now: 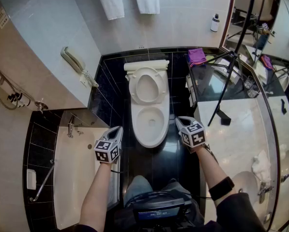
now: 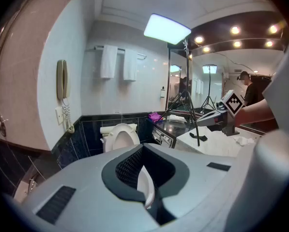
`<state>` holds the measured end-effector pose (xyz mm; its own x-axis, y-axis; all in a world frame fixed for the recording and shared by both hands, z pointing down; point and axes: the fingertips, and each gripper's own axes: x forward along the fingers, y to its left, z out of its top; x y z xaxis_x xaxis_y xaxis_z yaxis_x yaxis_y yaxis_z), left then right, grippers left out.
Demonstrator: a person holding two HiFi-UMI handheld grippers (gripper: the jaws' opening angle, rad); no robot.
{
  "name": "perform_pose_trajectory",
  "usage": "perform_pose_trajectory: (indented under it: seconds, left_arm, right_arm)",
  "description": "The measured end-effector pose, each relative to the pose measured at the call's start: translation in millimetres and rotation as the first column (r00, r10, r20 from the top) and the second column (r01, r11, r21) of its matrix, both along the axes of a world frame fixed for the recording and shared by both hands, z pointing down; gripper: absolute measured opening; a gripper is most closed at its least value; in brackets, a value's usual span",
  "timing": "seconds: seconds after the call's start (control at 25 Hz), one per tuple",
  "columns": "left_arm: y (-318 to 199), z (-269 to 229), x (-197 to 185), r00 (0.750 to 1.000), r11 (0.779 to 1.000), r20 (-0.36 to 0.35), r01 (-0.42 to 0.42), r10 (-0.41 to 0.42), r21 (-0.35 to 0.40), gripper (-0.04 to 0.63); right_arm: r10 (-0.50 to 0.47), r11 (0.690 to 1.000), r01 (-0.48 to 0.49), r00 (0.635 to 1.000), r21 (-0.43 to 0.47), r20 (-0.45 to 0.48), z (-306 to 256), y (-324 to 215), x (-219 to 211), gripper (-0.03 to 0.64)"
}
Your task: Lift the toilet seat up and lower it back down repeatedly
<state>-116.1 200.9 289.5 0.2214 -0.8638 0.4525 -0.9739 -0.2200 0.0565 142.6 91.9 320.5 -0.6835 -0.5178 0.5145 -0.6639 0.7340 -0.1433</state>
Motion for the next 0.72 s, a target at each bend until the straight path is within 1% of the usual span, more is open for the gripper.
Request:
perform_pose_trajectory:
  seconds: [0.2,0.32,0.48,0.6,0.72]
  left_arm:
    - [-24,25,21,1.000,1.000,-0.012,-0.018,0.018,-0.024,-0.006]
    - [-55,41,23,0.998,0.998,-0.010,-0.058,0.057,-0.027,-0.006]
    - [-105,63,16,0.995,0.994,-0.008,-0.103,0.103,-0.023,-0.006]
    - [-144,73,1,0.994,0.994,-0.004,-0.109,0.109,-0.019,-0.006]
    - [-177,86,-9,0.994,0.994,0.008,-0.112,0.112,-0.019,-0.006]
  right_arm:
    - [-0.044,0.999,0.045,0.998,0.016,-0.039,12,-22,-9,0.018]
    - [-0.039,0.999,0.040,0.998,0.020,-0.054,20,-47,-20,0.018]
    - [-0.026,0.999,0.028,0.995,0.019,-0.098,41,-88,-40,0.018]
    - [-0.024,0.999,0.028,0.988,0.023,-0.151,60,-121,-60,0.018]
    - [-0.035,0.998,0.046,0.978,0.053,-0.205,64,-157,-86,0.020]
